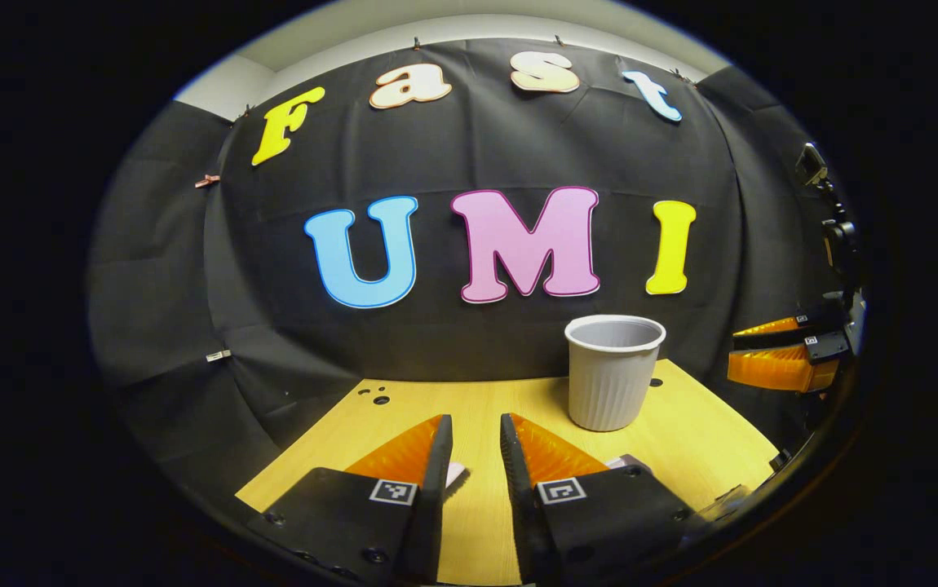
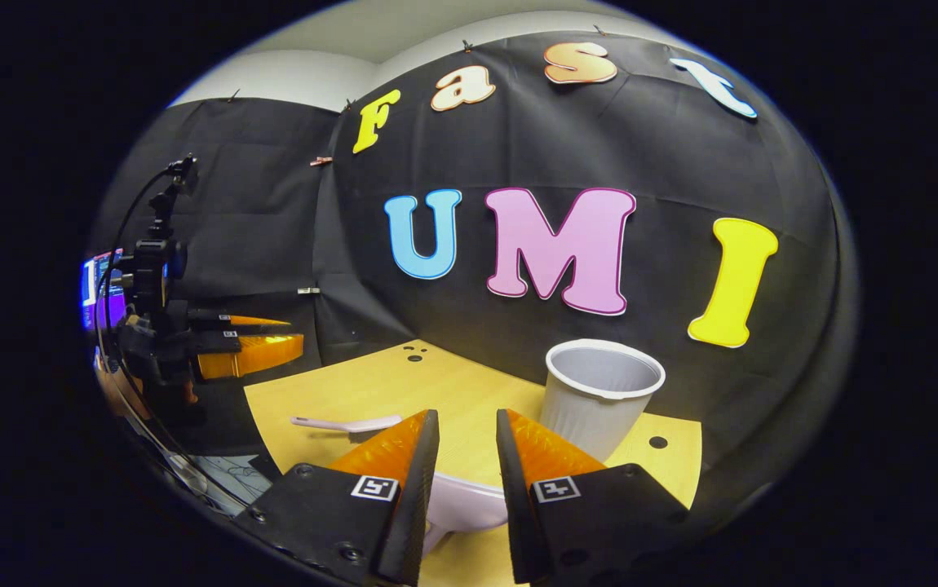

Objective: Pick up the small broom and dustpan from the desktop, sweep the trash into the dustpan with the broom, and then empty the trash into the garbage bin.

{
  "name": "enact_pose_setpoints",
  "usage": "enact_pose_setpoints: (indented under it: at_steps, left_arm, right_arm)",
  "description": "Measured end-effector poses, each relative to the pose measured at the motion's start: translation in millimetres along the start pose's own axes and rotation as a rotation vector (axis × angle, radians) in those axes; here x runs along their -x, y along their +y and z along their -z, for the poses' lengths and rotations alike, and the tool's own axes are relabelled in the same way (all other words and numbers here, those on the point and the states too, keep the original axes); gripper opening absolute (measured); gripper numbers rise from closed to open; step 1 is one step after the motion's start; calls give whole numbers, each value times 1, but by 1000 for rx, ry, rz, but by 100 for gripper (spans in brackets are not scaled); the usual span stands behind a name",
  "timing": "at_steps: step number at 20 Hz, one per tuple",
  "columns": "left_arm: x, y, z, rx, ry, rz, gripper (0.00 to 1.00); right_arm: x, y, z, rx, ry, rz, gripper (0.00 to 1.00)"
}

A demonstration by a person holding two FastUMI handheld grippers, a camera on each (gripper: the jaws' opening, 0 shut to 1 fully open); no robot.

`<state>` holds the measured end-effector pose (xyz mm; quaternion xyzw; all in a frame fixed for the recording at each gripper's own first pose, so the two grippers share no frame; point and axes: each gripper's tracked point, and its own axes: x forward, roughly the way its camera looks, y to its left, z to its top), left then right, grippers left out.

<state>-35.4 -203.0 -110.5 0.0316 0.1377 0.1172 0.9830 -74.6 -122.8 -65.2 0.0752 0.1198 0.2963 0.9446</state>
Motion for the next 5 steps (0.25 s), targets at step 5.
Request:
enact_pose_setpoints:
  at_steps: [5]
  left_arm:
    - [-7,-19,2,-8,16,23,39]
  right_arm:
    - [4,-17,5,9,1,14,46]
